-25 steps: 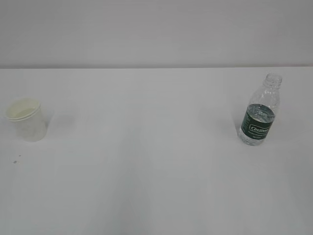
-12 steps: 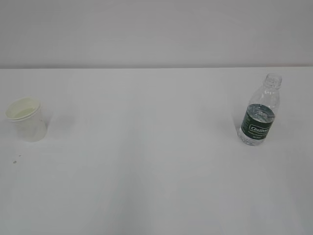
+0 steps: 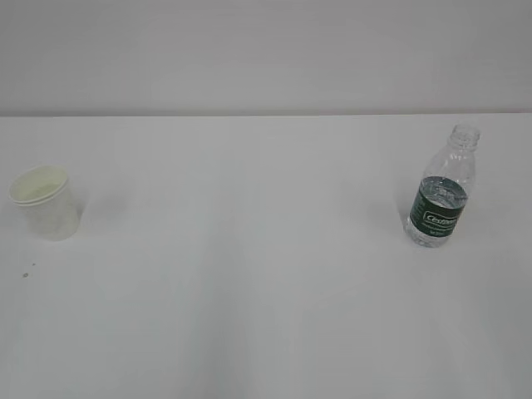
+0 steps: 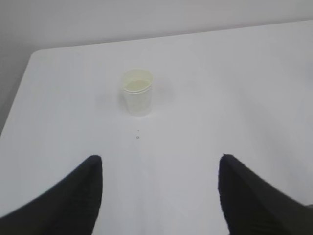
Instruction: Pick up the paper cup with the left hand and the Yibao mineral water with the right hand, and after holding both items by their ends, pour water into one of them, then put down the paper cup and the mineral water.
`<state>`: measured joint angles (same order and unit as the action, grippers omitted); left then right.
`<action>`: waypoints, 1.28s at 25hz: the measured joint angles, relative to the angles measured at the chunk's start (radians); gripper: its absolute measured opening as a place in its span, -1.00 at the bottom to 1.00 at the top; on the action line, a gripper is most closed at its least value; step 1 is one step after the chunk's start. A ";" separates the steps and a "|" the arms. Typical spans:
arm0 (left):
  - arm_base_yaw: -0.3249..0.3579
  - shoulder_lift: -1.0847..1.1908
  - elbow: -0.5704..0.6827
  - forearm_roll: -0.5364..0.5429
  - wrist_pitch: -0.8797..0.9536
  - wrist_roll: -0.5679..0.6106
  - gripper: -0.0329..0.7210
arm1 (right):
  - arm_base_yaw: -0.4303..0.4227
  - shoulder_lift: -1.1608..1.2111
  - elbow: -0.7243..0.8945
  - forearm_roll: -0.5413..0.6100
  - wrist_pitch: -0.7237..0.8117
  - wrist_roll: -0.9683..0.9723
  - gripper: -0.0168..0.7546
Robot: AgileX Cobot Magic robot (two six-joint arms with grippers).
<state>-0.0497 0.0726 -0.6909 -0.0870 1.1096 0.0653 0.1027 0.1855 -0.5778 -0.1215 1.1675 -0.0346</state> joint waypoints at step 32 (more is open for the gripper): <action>0.000 0.000 0.169 -0.017 -0.017 0.000 0.53 | 0.000 0.000 0.071 -0.002 -0.028 0.013 0.66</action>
<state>-0.0497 0.0726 -0.5215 -0.1039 1.0931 0.0653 0.1027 0.1851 -0.5072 -0.1234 1.1397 -0.0220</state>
